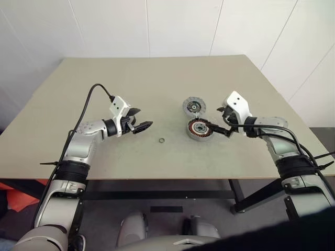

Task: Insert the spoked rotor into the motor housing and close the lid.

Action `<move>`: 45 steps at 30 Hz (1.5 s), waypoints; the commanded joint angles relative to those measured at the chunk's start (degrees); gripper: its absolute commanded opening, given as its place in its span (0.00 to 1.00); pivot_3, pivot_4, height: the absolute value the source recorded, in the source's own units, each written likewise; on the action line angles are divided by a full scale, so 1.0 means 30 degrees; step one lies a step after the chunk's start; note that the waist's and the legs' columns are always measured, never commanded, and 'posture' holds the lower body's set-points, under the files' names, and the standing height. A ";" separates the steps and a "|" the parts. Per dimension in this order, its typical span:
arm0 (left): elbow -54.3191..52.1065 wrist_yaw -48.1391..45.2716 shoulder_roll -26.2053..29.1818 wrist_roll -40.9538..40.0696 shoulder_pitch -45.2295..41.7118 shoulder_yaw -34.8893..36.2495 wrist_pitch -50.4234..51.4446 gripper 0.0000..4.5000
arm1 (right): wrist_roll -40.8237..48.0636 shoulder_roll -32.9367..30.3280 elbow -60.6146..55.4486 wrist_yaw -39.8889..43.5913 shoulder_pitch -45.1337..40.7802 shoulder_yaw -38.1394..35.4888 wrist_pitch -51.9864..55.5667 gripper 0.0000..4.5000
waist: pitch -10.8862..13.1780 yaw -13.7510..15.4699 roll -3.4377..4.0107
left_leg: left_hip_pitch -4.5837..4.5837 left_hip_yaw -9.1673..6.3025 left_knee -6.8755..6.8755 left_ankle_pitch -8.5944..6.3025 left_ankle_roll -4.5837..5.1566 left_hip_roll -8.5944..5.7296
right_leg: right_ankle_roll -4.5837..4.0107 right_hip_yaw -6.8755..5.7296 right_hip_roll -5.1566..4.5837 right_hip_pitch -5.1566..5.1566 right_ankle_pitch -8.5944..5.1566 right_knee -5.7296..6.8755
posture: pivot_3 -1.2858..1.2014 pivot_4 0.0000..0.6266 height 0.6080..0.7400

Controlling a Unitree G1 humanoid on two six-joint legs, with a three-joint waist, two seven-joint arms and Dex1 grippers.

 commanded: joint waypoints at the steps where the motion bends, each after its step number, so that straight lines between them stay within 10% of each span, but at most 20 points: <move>1: -0.0050 -0.0086 0.0111 -0.0217 -0.0172 0.0489 -0.0384 1.00 | -0.0032 -0.0104 -0.0255 -0.0047 -0.0484 -0.0497 -0.0417 1.00 | 0.0000 0.0002 0.0000 | 0.0000 -0.0001 0.0000 0.0000 0.0000 0.0000 | 0.0000 0.0000 0.0000 0.0000 0.0000 0.0000 | 0.52 0.00 1.00; 17: -0.0831 -0.1008 0.0601 -0.0522 0.0462 0.0104 0.0565 1.00 | 0.0714 0.4295 -0.5117 0.0731 -0.0755 0.2361 0.2670 1.00 | -0.0001 -0.0024 0.0003 | -0.0008 0.0001 -0.0021 0.0009 -0.0016 0.0049 | -0.0023 -0.0009 0.0034 -0.0047 -0.0007 0.0036 | 0.52 0.00 1.00; 45: -0.3416 -0.0371 0.2164 -0.0485 0.2846 0.0564 0.1683 1.00 | -0.2364 0.7374 -0.0332 -0.0173 -0.0466 0.5375 0.2943 1.00 | 0.0002 -0.0079 -0.0016 | -0.0004 -0.0009 -0.0029 0.0010 -0.0029 0.0017 | -0.0021 0.0008 0.0015 -0.0038 -0.0015 0.0025 | 0.52 0.00 1.00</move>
